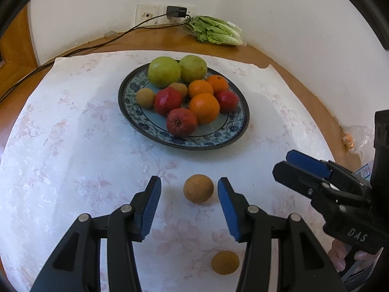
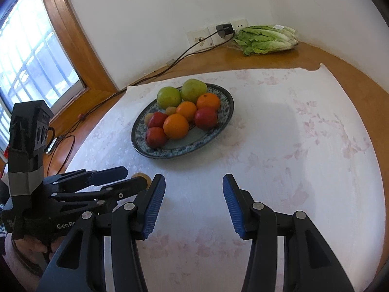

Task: Organize fruits
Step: 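Close the left tool on the brown kiwi while the right tool moves toward the small yellow fruit, then grasp the small yellow fruit with the right tool while the left tool holds the kiwi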

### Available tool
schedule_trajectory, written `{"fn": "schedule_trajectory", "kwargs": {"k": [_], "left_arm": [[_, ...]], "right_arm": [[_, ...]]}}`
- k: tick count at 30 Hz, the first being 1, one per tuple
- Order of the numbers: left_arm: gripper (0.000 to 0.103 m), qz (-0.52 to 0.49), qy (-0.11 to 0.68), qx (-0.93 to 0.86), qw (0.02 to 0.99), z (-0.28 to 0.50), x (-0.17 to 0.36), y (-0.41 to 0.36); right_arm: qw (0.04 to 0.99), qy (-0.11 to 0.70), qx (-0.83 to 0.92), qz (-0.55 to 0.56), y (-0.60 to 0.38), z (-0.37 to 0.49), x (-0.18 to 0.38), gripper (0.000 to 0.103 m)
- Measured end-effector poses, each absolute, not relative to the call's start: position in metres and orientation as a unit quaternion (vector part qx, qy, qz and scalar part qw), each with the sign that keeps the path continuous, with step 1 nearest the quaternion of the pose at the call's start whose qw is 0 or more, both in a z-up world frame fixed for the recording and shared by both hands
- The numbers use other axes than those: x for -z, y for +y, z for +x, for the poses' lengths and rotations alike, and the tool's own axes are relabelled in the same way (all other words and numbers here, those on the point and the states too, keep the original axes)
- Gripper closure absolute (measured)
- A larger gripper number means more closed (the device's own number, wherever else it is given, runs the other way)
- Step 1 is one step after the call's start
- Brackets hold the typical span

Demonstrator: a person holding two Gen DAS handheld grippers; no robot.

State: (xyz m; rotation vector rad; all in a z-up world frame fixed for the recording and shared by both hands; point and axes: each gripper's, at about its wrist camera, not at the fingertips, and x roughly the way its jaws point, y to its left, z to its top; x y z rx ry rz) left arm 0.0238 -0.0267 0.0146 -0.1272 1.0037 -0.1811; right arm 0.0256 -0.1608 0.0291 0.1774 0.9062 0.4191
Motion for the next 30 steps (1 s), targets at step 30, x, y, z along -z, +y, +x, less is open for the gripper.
{"fn": "schedule_trajectory", "kwargs": {"k": [30], "left_arm": [[0.075, -0.067, 0.47, 0.061, 0.878, 0.01, -0.018, -0.004]], "right_arm": [[0.866, 0.444, -0.21, 0.089, -0.15, 0.009, -0.024, 0.052]]}}
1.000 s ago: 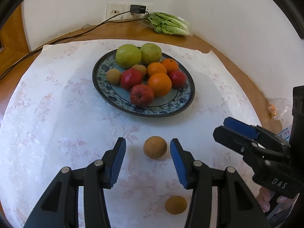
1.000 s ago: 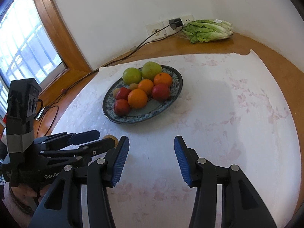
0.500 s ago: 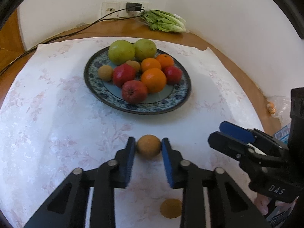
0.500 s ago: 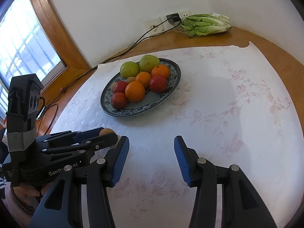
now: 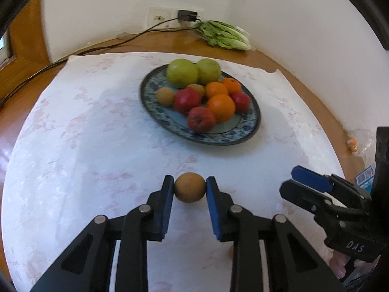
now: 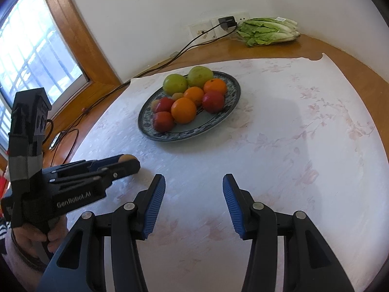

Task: Organize fruits
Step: 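Grasp the small yellow fruit with the right tool while the left tool holds the kiwi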

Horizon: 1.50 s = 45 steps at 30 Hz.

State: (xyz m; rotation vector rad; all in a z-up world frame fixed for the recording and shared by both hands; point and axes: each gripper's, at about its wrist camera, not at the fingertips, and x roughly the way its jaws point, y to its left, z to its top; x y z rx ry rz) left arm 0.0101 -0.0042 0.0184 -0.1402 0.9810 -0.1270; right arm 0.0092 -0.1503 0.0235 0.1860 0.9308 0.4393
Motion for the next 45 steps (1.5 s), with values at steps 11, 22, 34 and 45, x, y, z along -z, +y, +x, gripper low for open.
{"fn": "schedule_trajectory", "kwargs": {"k": [11, 22, 34, 45], "left_arm": [[0.075, -0.096, 0.464, 0.037, 0.88, -0.006, -0.019, 0.027], [0.075, -0.111, 0.458, 0.03, 0.882, -0.014, -0.02, 0.039], [0.075, -0.117, 0.463, 0.032, 0.878, -0.014, -0.015, 0.041], [0.075, -0.115, 0.464, 0.026, 0.878, -0.013, -0.014, 0.04]], "right_arm": [[0.857, 0.449, -0.246, 0.059, -0.121, -0.018, -0.025, 0.052], [0.848, 0.453, -0.276, 0.024, -0.096, -0.035, -0.024, 0.061], [0.84, 0.46, -0.286, -0.007, -0.08, -0.04, -0.016, 0.067], [0.837, 0.467, -0.284, -0.002, -0.08, -0.035, -0.011, 0.077]]}}
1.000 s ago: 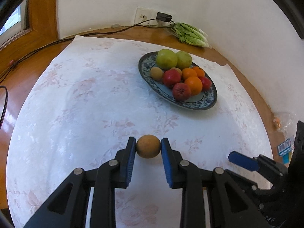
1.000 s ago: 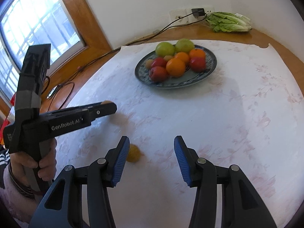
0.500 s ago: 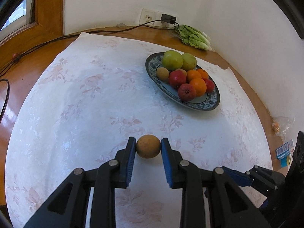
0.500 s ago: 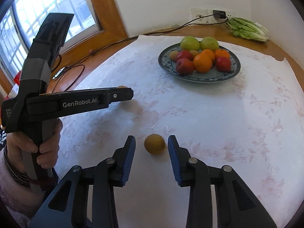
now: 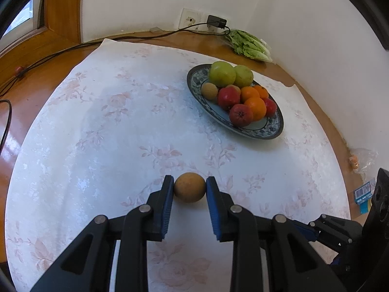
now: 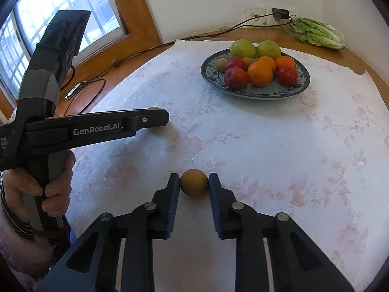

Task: Organize fruits
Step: 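Grasp the small yellow fruit with the right tool while the left tool holds the kiwi, then carry the kiwi and yellow fruit over the plate with both tools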

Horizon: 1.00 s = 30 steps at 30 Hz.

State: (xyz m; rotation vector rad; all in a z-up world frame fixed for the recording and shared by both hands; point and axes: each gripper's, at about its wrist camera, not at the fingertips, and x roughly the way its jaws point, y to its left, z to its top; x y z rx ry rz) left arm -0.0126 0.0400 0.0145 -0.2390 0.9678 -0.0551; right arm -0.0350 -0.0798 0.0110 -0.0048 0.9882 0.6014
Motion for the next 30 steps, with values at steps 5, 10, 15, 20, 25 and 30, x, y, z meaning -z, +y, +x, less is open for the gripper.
{"fn": "schedule_trajectory", "kwargs": {"k": [5, 10, 15, 20, 25, 30], "left_arm": [[0.075, -0.112, 0.463, 0.028, 0.879, -0.013, -0.016, 0.039], [0.075, -0.109, 0.459, 0.031, 0.881, -0.011, -0.022, 0.037], [0.075, -0.102, 0.454, 0.034, 0.885, -0.009, -0.03, 0.033], [0.075, -0.092, 0.449, 0.04, 0.888, -0.003, -0.039, 0.026], [0.075, -0.082, 0.445, 0.046, 0.891, 0.002, -0.049, 0.023], [0.075, -0.068, 0.439, 0.046, 0.895, 0.01, -0.058, 0.019]], "right_arm": [[0.838, 0.466, -0.285, 0.004, -0.082, -0.035, -0.011, 0.077], [0.841, 0.461, -0.283, 0.016, -0.089, -0.032, -0.016, 0.077], [0.842, 0.46, -0.28, 0.033, -0.098, -0.025, -0.024, 0.077], [0.843, 0.46, -0.277, 0.043, -0.104, -0.019, -0.033, 0.077], [0.848, 0.454, -0.27, 0.045, -0.112, -0.011, -0.044, 0.077], [0.858, 0.442, -0.258, 0.035, -0.119, 0.0, -0.058, 0.077]]}}
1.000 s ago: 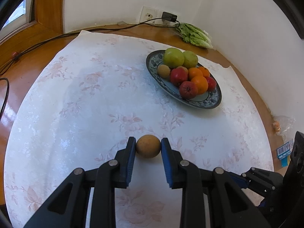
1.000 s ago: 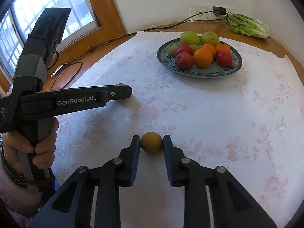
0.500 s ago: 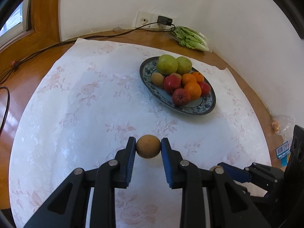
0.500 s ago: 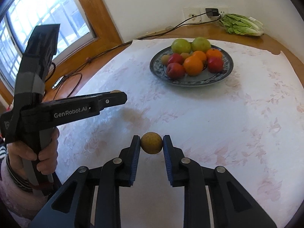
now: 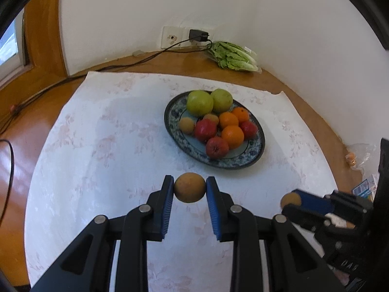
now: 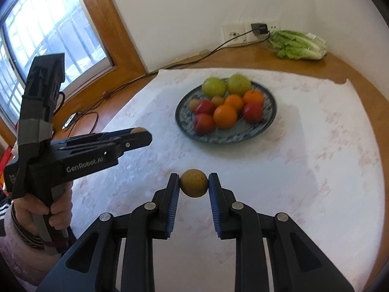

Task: Organize fruits
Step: 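Carry the kiwi and yellow fruit over the plate with both tools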

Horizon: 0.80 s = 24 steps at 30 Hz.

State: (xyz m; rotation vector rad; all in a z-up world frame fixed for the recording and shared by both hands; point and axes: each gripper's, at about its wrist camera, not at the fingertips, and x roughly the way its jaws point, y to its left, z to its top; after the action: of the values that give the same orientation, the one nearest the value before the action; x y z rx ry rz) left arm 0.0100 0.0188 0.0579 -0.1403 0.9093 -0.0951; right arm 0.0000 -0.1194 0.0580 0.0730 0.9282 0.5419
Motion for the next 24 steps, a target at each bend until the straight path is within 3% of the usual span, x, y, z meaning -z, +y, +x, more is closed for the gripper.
{"fn": "schedule_trajectory", "kwargs": {"k": [24], "left_arm": [[0.075, -0.054, 0.436, 0.043, 0.897, 0.063, -0.033, 0.002]], "right_arm": [[0.889, 0.406, -0.212, 0.006, -0.122, 0.059, -0.044, 0.077]]}}
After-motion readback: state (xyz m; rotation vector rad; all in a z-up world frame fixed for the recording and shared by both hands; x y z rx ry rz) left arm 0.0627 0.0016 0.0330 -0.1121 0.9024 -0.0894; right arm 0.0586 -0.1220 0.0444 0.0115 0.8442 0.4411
